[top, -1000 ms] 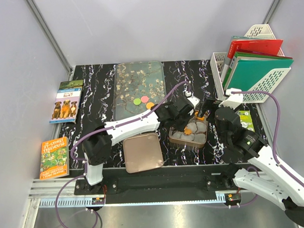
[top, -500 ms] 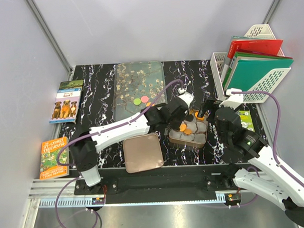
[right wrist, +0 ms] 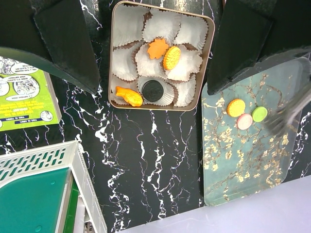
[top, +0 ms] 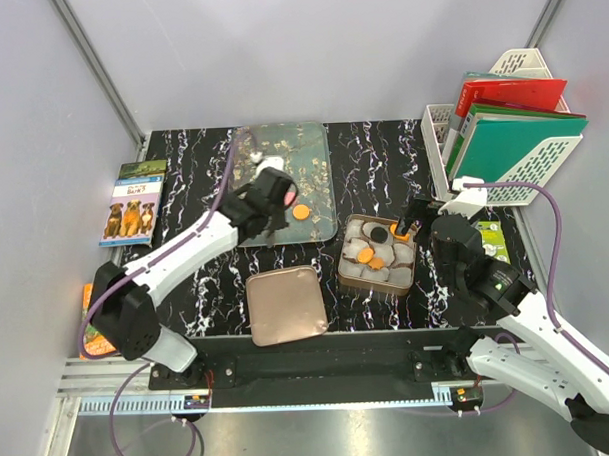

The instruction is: Pack the cookies

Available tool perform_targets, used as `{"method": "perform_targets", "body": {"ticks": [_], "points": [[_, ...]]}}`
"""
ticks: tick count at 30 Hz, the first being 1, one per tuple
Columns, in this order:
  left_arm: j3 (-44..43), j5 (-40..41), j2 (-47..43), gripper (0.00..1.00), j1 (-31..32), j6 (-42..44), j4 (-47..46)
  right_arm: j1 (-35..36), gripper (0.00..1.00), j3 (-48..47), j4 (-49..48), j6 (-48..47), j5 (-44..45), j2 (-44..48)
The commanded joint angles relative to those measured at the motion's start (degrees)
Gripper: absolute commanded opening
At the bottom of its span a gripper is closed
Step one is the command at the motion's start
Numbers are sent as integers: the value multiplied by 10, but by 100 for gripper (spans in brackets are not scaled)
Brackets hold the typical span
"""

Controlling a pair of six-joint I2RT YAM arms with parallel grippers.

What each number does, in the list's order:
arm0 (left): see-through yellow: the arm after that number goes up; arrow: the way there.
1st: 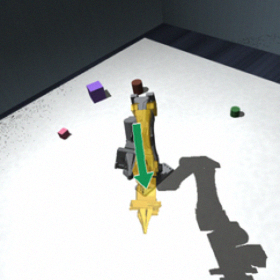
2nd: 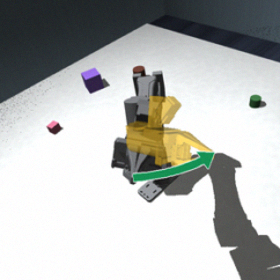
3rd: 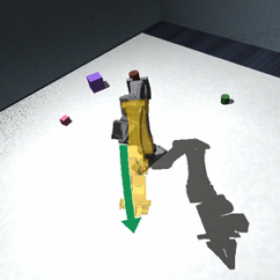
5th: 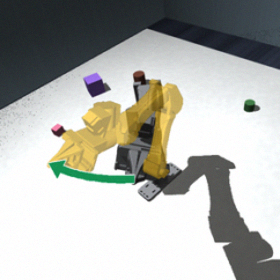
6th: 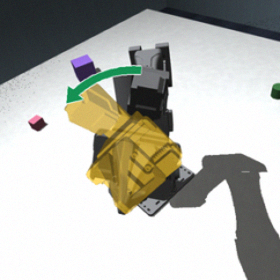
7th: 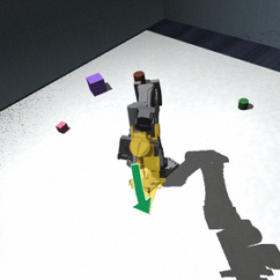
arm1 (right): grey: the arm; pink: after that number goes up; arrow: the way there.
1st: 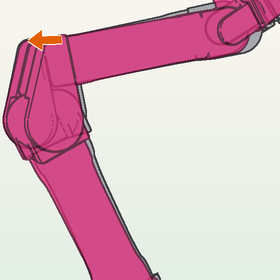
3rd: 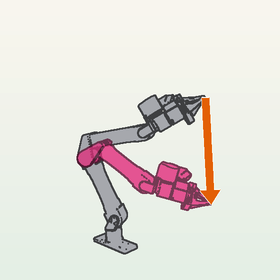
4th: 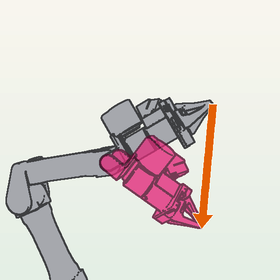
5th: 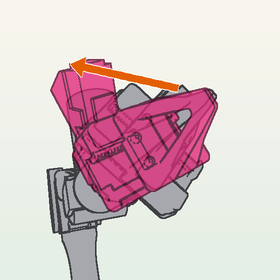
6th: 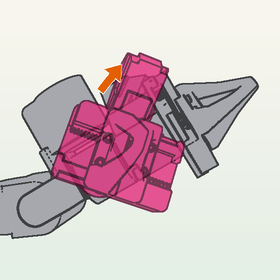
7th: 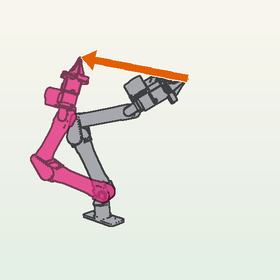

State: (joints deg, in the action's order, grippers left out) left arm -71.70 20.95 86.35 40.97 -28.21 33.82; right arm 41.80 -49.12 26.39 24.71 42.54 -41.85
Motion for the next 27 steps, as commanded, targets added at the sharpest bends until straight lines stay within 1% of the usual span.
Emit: {"method": "perform_targets", "body": {"ticks": [1, 2, 3, 5, 6, 9, 11, 12, 13, 14, 17, 19, 20, 21, 22, 23, 25, 27], "points": [[30, 35, -49, 12, -94, -52, 54, -1, 100, -2, -11, 6, -1, 3], [36, 48, -52, 10, -111, -58, 64, -1, 100, -2, -13, 6, -3, 3], [52, 53, -67, 10, -142, -65, 68, -1, 100, -1, -13, 6, -5, 2], [75, 76, -85, 9, -168, -71, 64, -1, 100, -1, -13, 7, -10, 2], [81, 82, -100, 9, -191, -72, 61, -1, 100, 0, -15, 7, -10, 2], [103, 94, -119, 9, -215, -54, 29, -1, 100, 3, -17, 8, -13, 3], [117, 81, -120, 11, -234, -31, 8, -1, 100, 3, -18, 10, -17, 1], [118, 68, -110, 12, -242, -26, -2, -1, 100, 2, -18, 9, -18, 1], [113, 28, -100, 12, -250, -19, -1, -1, 100, 2, -18, 8, -18, 2], [102, 10, -88, 12, -264, -11, 4, -1, 100, 1, -18, 9, -18, 2], [79, -9, -23, 12, -286, -4, 29, -1, 100, 3, -18, 8, -18, 4], [75, -16, -1, 12, -297, -8, 35, -1, 100, 4, -19, 9, -17, 6], [73, -27, 21, 12, -314, -10, 37, -1, 100, 6, -18, 10, -18, 8], [71, -46, 34, 12, -323, -11, 39, -1, 100, 6, -18, 10, -19, 8], [68, -88, 48, 12, -331, -12, 41, -1, 100, 6, -17, 10, -19, 8], [65, -105, 72, 12, -341, -12, 41, -1, 100, 6, -18, 10, -19, 9], [62, -140, 93, 20, -346, -9, 41, -1, 100, 5, -18, 8, -19, 8], [69, -151, 100, 30, -345, -11, 34, -1, 100, 5, -18, 7, -17, 9]]}}
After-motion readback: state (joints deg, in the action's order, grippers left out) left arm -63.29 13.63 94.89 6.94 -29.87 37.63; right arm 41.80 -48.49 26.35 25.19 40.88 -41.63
